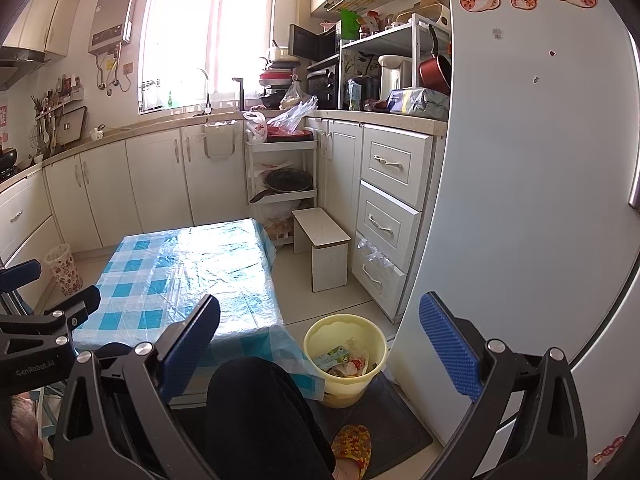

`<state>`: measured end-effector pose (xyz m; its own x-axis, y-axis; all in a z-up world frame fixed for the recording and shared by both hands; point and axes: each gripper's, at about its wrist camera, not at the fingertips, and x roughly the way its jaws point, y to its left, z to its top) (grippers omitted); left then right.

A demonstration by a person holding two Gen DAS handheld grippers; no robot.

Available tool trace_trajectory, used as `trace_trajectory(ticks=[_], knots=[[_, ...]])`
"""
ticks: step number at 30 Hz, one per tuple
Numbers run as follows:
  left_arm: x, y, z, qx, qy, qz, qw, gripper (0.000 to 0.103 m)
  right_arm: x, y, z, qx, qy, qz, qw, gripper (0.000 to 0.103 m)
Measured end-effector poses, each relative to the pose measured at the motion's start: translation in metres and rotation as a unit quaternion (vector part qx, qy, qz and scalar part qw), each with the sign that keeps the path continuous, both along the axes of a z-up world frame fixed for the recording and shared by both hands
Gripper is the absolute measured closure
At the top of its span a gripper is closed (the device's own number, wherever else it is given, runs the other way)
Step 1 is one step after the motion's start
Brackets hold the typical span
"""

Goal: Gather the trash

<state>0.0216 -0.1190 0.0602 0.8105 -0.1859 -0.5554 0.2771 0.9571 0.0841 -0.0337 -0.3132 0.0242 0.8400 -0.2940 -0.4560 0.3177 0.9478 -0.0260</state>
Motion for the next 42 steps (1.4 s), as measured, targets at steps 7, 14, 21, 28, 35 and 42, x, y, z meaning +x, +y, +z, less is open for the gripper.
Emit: trace_trajectory(ticks=[7,14,21,28,35,42], knots=[[0.0005,0.0003,0.0003,-0.001,0.000,0.003,1.0000,0.008,0.0005,0.0038,0.0000,-0.001,0.001,0.002,1.000,0.007],[0.0005,0.0006,0.0002,-0.002,0.001,0.005,1.0000,0.008,0.0014,0.0073,0.0005,-0.002,0.002,0.004,1.000,0.007],[0.0017,0.0012,-0.0001,-0.002,0.001,0.006,1.0000,0.008,0.0012,0.0080,0.0006,-0.002,0.002,0.003,1.000,0.007],[0.0019,0.0015,0.0001,-0.002,0.001,0.006,1.0000,0.008,0.0016,0.0081,0.0002,-0.002,0.003,0.005,1.000,0.007],[0.0025,0.0016,0.0005,-0.003,0.001,0.008,1.0000,0.008,0.0020,0.0088,0.0000,-0.002,0.004,0.005,1.000,0.007],[0.0029,0.0018,0.0005,-0.003,0.002,0.009,1.0000,0.008,0.0028,0.0095,-0.0004,-0.003,0.004,0.006,1.000,0.007]])
